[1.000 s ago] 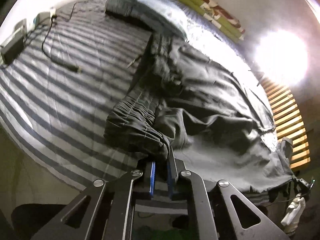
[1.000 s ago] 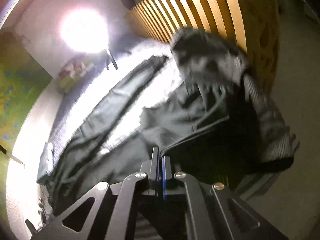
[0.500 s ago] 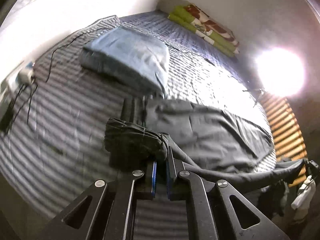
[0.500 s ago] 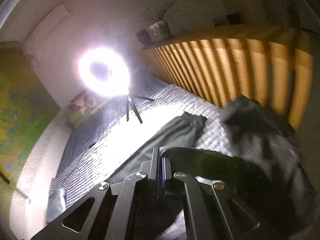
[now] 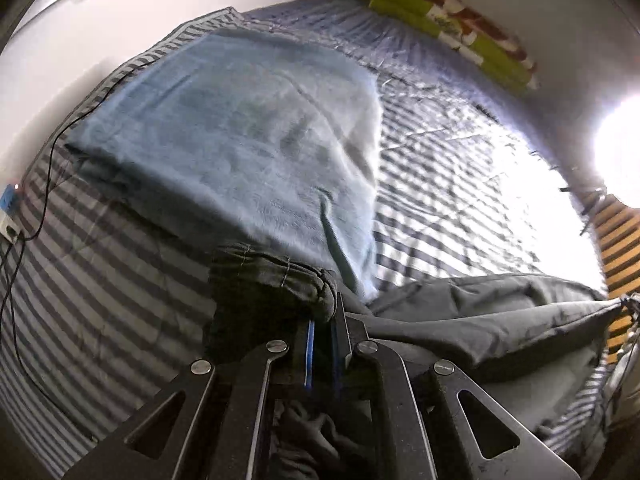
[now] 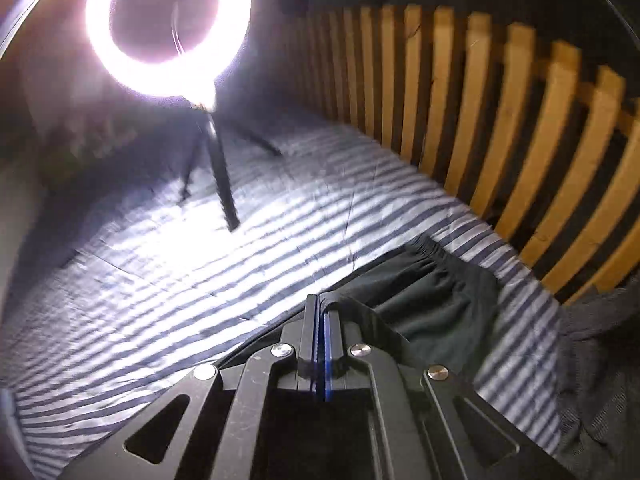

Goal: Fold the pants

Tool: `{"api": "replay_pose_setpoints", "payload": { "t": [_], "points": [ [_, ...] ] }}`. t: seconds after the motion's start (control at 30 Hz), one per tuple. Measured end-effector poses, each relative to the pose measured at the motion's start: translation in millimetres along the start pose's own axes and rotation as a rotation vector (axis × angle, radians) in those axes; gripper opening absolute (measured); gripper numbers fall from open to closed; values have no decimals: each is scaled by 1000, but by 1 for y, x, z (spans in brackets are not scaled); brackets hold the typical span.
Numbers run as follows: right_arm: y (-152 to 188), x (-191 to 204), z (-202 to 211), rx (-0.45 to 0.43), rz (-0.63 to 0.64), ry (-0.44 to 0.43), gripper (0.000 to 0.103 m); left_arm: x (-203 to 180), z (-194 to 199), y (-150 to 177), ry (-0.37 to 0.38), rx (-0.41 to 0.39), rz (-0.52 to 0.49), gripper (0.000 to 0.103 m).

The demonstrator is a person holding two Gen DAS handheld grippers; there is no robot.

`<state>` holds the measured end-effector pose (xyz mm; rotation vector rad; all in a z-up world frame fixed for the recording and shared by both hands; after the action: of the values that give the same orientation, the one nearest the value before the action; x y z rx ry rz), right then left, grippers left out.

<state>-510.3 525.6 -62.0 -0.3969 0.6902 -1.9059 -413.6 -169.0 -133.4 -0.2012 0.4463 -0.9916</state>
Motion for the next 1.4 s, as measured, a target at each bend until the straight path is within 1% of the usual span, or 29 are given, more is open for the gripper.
{"api": "replay_pose_setpoints", "payload": {
  "t": [0.03,0.07,0.1,0.13,0.17,0.2,0.23,0.27,0.33,0.4,0.47,0.53,0.57,0.6,0.67,0.73,0.77,0.8,0.87,0.9,0.93,0.97,1.03,1.1,1.13,1.23,1.27,1.33,1.4],
  "points": [
    [1,5,-11,18,7,15,2,0,-7,-2,-3,7,3,7],
    [1,10,-22,37,21,30,2,0,-13,-4,-8,16,6,11],
    [2,16,-35,62,48,35,2,0,-17,-6,-2,23,13,12],
    [3,19,-44,87,72,35,2,0,-19,-8,5,37,22,24],
    [5,26,-57,135,112,34,3,0,-19,-10,17,51,30,39],
    [6,29,-64,167,137,29,5,1,-15,-11,30,41,36,43],
    [7,30,-68,191,153,28,10,2,-8,-12,40,23,37,47],
    [8,30,-69,205,165,23,12,4,-3,-12,44,15,32,48],
    [12,26,-61,201,177,0,20,5,15,-10,64,-18,3,51],
    [17,23,-42,177,203,-24,23,9,36,-7,51,-77,-36,56],
    [25,23,-25,162,240,-46,26,20,54,-6,54,-117,-41,64],
    [32,23,-5,134,268,-67,26,30,64,-2,72,-137,-46,66],
    [37,33,10,111,289,-108,26,36,63,-2,60,-134,-43,66],
    [40,40,19,97,303,-145,27,43,61,2,52,-119,-39,66],
    [49,60,38,57,347,-245,29,53,48,12,56,-48,-62,66],
    [63,95,59,17,443,-326,32,58,35,26,48,-15,-69,67],
    [72,118,69,8,498,-387,32,60,24,32,51,11,-66,67],
    [80,134,74,19,533,-439,32,60,16,39,54,34,-64,67],
    [104,180,79,74,626,-532,32,60,3,48,48,64,-69,46],
    [114,198,79,85,656,-551,32,61,-2,51,10,71,-72,46],
    [122,212,76,96,676,-552,32,66,-1,53,-25,51,-41,46],
    [132,230,69,117,698,-532,32,68,3,54,-30,33,-18,46],
    [139,237,66,125,676,-548,32,72,17,52,-50,-19,1,46],
    [141,229,68,122,632,-587,32,67,36,50,-58,-71,-40,52],
    [140,220,71,114,625,-586,32,62,44,49,-60,-91,-64,57],
    [129,166,80,56,566,-527,33,34,64,53,-21,-119,-137,58],
    [125,144,79,42,531,-512,34,18,68,54,6,-121,-165,59],
    [112,85,74,20,416,-449,39,-22,69,62,70,-107,-219,59],
    [99,13,65,-14,291,-376,42,-69,63,70,148,-69,-286,59]
  ]
}}
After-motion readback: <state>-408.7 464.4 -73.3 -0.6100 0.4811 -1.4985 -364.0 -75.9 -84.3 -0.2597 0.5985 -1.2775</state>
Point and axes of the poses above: each gripper's, at about its wrist camera, not at the fingertips, and z roughly against the way its jaws point, x to its left, y to its underside, the point moved 2 cm from there along -z, roughly the way its jaws point, and after that the axes turned 9 degrees about z, right-handed, at the moved point
